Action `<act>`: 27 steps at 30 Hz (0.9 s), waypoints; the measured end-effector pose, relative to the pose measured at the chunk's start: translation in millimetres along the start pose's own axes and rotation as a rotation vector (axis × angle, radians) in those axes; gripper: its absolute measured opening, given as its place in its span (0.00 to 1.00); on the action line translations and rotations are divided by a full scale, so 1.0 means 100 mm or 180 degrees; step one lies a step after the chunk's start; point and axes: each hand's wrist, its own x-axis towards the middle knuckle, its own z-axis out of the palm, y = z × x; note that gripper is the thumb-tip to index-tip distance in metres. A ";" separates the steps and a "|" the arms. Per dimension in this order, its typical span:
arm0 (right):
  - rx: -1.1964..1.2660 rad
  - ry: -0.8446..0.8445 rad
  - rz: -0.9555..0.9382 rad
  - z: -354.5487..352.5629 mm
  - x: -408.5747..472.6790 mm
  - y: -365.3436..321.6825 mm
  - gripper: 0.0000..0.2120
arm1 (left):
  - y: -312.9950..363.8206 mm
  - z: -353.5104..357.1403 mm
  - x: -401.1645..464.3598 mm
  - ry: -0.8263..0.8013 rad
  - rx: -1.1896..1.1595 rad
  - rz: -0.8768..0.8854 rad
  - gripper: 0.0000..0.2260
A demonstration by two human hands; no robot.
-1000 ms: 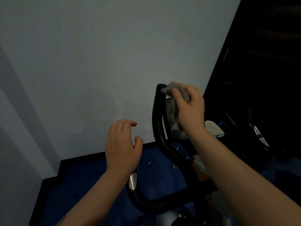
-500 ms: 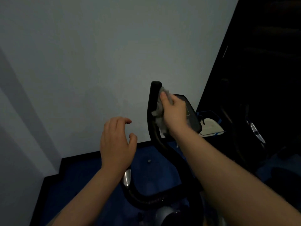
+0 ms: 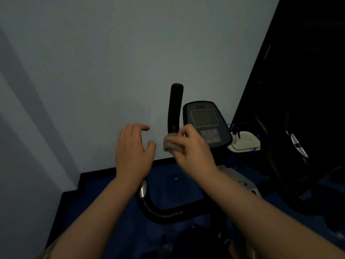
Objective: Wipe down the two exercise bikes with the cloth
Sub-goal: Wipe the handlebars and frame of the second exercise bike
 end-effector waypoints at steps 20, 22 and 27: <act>0.0930 -0.0811 0.0447 -0.56 -0.25 0.49 0.09 | 0.70 0.02 -1.29 -0.1112 -0.0158 -0.0197 0.15; 0.0918 -0.0300 0.0701 -0.39 -0.27 0.39 0.08 | 0.67 0.06 -1.28 -0.1161 0.0124 -0.0092 0.16; 0.0585 0.0389 0.0655 -0.29 -1.22 0.32 0.12 | 0.62 0.09 -1.29 -0.1529 0.0278 -0.0014 0.17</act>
